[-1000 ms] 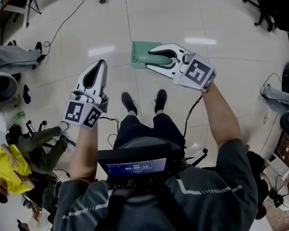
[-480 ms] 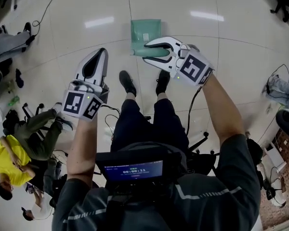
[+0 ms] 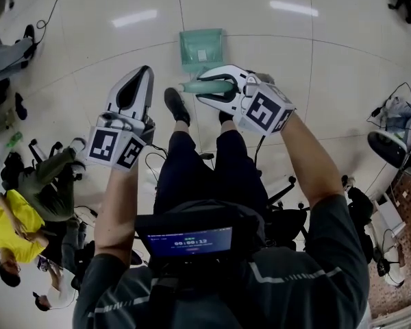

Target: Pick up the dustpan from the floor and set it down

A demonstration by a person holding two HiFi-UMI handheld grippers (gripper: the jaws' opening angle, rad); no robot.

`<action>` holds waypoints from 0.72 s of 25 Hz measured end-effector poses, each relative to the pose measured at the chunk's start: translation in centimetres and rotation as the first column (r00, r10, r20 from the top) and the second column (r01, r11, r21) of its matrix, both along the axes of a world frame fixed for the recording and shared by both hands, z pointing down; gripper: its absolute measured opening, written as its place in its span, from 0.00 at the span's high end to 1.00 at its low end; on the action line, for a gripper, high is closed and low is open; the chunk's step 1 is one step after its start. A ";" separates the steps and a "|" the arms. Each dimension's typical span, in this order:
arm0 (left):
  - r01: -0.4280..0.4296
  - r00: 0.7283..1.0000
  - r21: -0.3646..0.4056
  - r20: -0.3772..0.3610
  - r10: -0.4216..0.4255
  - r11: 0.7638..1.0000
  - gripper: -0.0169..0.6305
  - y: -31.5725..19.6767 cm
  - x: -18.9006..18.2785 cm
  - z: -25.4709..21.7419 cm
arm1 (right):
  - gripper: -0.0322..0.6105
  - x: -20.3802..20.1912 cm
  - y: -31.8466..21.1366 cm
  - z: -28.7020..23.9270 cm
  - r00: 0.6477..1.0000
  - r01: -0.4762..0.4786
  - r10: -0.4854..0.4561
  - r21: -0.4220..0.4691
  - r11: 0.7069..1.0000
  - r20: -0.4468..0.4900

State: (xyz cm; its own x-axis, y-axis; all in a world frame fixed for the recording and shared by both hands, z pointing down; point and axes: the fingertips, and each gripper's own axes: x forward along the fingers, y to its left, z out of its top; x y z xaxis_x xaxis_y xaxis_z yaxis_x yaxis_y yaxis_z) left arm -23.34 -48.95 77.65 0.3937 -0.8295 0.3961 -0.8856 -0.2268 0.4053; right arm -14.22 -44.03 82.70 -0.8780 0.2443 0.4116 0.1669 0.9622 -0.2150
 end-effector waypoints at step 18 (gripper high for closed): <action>-0.030 0.999 -0.070 0.021 0.032 0.997 0.94 6.9 1.4 5.7 | 0.70 2.8 9.9 4.0 0.993 0.089 -0.089 -0.004 0.996 -0.079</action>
State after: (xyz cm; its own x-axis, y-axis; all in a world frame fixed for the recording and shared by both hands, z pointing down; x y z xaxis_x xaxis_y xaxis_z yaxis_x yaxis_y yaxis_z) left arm -21.97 -42.02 83.34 0.4092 -0.7871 0.4616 -0.8875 -0.2260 0.4015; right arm -11.43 -34.09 86.70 -0.8175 0.3206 0.4785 0.2346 0.9441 -0.2317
